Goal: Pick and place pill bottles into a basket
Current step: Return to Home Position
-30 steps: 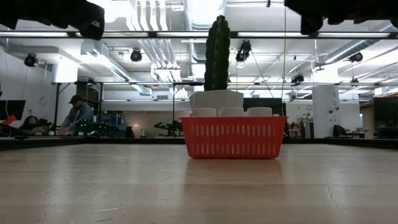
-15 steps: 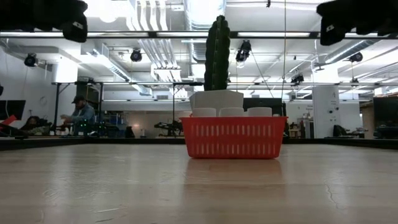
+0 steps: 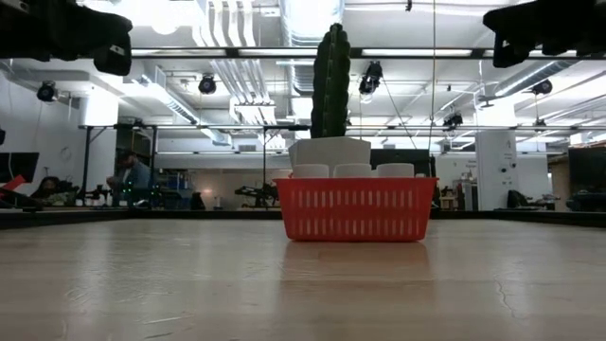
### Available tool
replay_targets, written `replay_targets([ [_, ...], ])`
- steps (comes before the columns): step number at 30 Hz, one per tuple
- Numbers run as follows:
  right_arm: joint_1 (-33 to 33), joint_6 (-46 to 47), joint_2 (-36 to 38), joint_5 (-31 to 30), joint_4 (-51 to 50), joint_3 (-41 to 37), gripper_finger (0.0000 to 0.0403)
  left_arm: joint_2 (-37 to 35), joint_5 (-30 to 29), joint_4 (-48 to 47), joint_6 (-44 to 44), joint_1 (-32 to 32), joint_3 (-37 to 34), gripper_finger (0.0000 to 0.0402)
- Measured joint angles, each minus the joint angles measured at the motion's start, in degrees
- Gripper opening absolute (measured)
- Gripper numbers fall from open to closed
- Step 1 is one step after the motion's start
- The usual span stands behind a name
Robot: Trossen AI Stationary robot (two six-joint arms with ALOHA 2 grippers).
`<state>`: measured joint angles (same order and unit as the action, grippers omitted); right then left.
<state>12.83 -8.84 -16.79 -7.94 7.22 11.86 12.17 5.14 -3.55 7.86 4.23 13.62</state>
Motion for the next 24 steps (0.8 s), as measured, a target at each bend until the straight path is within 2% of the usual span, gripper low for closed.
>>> replay_targets([
  [7, -4.6, -1.3, 1.9, -0.1, -1.8, 0.0, 0.0008, 0.1, -1.3, 0.1, 0.5, 0.0, 0.0, 0.0],
  [13, -11.1, -1.4, 2.1, 0.1, -2.8, -0.2, 0.0008, 0.0, -2.9, 0.1, 1.0, 0.0, 0.0, 0.0],
  [20, -16.3, -0.3, 2.2, 7.8, -2.2, -1.0, 0.0008, -0.4, -5.3, 0.3, 2.0, 0.0, -0.9, 0.0],
  [24, -17.6, 1.6, 2.2, 7.9, -0.8, -2.3, 0.0008, -1.4, -5.5, 2.9, 1.6, 0.0, -3.2, 0.0],
])
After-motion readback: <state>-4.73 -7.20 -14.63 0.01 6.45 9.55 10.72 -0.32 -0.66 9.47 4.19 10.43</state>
